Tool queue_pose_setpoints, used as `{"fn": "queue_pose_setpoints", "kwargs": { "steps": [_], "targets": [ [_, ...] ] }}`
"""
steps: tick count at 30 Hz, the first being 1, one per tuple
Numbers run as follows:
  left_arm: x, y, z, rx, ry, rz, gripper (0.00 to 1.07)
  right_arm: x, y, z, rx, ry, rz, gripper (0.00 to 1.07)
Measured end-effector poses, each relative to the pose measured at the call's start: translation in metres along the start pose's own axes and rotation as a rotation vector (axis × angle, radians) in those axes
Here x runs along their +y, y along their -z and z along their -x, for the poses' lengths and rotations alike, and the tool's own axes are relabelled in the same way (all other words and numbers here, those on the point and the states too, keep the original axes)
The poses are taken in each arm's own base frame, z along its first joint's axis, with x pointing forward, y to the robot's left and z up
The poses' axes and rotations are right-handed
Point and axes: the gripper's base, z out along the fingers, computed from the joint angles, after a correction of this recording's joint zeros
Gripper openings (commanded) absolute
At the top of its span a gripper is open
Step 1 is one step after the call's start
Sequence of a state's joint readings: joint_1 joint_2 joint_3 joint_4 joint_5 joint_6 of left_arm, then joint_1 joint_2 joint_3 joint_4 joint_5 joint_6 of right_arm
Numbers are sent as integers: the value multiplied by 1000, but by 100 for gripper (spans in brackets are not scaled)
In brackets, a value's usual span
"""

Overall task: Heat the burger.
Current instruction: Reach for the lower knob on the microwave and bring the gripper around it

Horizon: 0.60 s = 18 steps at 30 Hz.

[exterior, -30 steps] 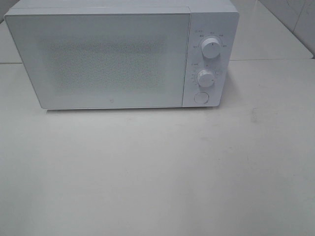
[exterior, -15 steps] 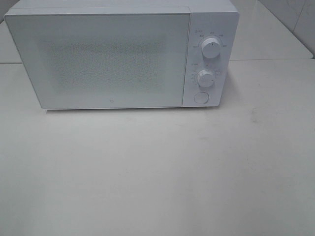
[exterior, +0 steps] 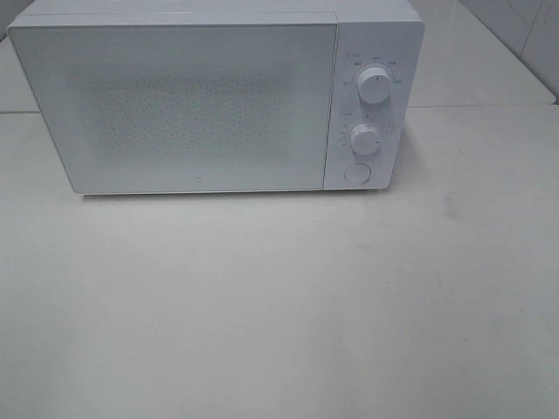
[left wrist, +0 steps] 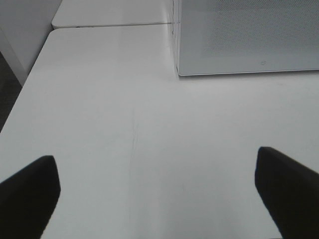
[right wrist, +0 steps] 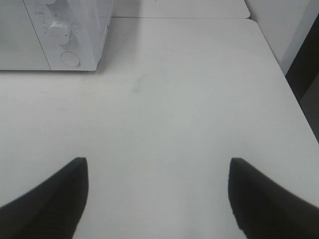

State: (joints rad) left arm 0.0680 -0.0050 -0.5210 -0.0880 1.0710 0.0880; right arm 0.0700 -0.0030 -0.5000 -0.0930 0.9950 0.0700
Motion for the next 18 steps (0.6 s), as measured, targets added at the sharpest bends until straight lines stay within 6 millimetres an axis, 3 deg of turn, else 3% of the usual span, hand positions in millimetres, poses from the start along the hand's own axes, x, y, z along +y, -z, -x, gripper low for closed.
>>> {"fn": "queue_pose_setpoints", "kwargs": {
  "steps": [7, 18],
  "targets": [
    [0, 0, 0, 0, 0, 0, 101, 0, 2, 7, -25, 0, 2, 76],
    [0, 0, 0, 0, 0, 0, 101, 4, -27, 40, -29, 15, 12, 76]
  ]
}}
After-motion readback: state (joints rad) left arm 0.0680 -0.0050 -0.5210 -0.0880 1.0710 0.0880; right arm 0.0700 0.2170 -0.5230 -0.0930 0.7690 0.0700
